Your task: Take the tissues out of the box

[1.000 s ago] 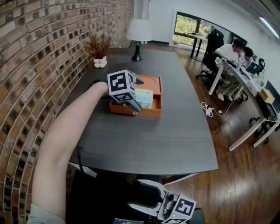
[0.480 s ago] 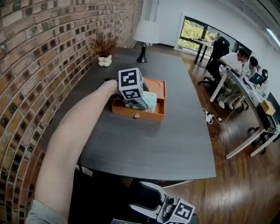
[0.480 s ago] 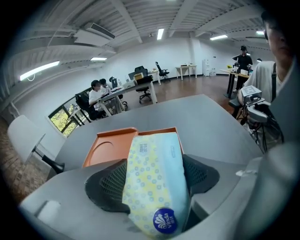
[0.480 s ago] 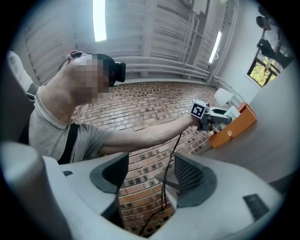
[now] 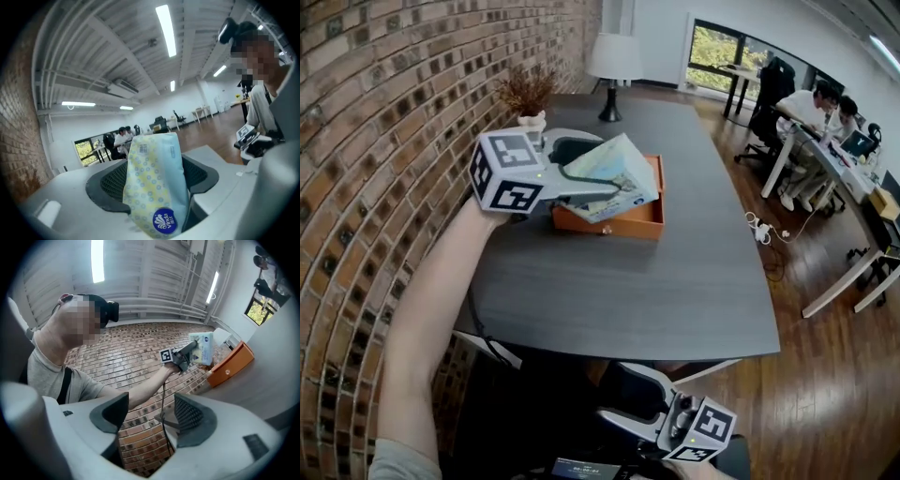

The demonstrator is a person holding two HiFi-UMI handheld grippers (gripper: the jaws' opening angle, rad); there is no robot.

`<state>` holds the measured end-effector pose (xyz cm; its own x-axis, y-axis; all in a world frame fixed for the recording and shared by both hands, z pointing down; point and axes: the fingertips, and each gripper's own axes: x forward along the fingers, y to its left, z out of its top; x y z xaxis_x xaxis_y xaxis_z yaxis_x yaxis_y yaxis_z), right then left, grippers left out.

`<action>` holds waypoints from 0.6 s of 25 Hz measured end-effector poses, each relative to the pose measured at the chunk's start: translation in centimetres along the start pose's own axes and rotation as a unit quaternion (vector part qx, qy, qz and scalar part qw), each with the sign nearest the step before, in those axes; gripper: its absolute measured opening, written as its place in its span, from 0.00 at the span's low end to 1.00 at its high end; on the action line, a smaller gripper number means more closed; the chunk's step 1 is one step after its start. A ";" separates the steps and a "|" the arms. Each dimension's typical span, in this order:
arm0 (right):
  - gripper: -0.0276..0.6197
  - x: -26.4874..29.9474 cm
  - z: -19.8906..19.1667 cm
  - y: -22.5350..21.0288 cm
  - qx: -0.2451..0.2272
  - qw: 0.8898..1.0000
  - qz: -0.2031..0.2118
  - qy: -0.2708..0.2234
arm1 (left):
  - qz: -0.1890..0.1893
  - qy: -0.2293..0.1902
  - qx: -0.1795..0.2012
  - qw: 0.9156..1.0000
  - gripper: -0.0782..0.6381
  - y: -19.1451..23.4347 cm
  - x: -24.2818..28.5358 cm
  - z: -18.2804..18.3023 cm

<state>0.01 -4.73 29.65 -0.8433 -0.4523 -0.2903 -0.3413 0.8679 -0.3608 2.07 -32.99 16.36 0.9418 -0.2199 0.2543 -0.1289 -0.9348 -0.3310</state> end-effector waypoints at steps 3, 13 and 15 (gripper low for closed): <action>0.53 0.1 0.0 0.0 -0.004 1.000 -0.001 0.004 | 0.033 -0.106 -0.044 0.993 0.60 -4.7 -5.6 1.1; 0.53 1.2 -0.8 1.3 -0.034 0.999 0.007 0.019 | 0.115 -0.325 -0.277 0.897 0.60 -19.6 -16.2 -6.0; 0.53 1.5 -0.8 1.6 -0.046 0.999 0.005 0.022 | 0.127 -0.344 -0.298 0.881 0.60 -21.4 -16.8 -7.0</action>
<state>-2.08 -3.86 29.33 -0.8641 -0.4350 -0.2534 -0.3670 0.8888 -0.2744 -13.19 -11.25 25.49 0.7982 -0.4133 -0.4382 -0.3089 -0.9054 0.2912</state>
